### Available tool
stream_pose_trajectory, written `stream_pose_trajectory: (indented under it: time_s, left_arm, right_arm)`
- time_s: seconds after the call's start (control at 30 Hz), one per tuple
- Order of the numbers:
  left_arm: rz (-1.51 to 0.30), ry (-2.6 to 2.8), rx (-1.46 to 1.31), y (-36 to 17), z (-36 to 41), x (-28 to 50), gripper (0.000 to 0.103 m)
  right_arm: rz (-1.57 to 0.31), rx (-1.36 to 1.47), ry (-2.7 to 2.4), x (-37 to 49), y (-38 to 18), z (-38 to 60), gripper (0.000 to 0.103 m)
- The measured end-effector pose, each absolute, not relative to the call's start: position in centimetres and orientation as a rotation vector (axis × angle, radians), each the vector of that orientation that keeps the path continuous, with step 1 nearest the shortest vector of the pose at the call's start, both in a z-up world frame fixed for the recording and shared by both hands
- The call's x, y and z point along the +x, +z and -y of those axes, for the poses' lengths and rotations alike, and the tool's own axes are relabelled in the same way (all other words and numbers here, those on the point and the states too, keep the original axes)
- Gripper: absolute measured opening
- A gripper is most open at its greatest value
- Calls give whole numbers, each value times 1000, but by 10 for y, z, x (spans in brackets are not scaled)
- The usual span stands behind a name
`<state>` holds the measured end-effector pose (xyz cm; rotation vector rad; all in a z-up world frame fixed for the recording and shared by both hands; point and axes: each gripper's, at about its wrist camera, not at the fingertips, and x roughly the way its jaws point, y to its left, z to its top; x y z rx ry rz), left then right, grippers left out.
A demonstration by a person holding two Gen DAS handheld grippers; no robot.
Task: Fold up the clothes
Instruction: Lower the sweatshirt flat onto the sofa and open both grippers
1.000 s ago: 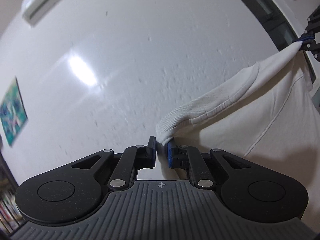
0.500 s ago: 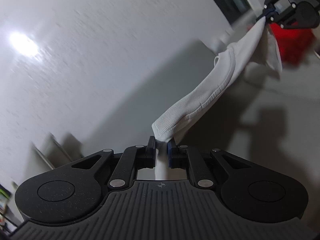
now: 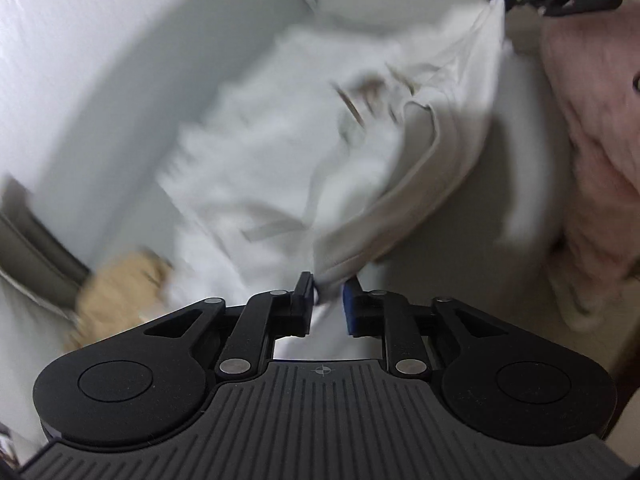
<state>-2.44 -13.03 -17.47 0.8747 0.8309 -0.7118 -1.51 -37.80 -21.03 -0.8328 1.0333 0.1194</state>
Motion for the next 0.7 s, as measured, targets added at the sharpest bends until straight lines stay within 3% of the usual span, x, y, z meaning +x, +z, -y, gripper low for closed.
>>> stream_pose_trajectory:
  time_s: [0.03, 0.1, 0.17, 0.3, 0.53, 0.7]
  left_arm:
    - [-846, -715, 859, -175, 126, -28, 28]
    - [-862, -709, 819, -167, 115, -33, 42]
    - [-867, -670, 760, -156, 104, -39, 42]
    - [-890, -547, 523, -133, 78, -21, 49]
    - [-965, -297, 163, -152, 48, 45, 49]
    - [-1029, -166, -145, -165, 7, 88, 53]
  right_arm:
    - [-1051, -803, 139, -21, -207, 381, 39]
    - [-1071, -748, 167, -27, -200, 382, 41]
    - [-1070, -672, 184, -43, -179, 374, 43]
    - [-997, -443, 178, -61, -135, 361, 57]
    - [-983, -155, 236, -42, -124, 308, 43]
    - [-1007, -49, 178, -23, -145, 281, 42]
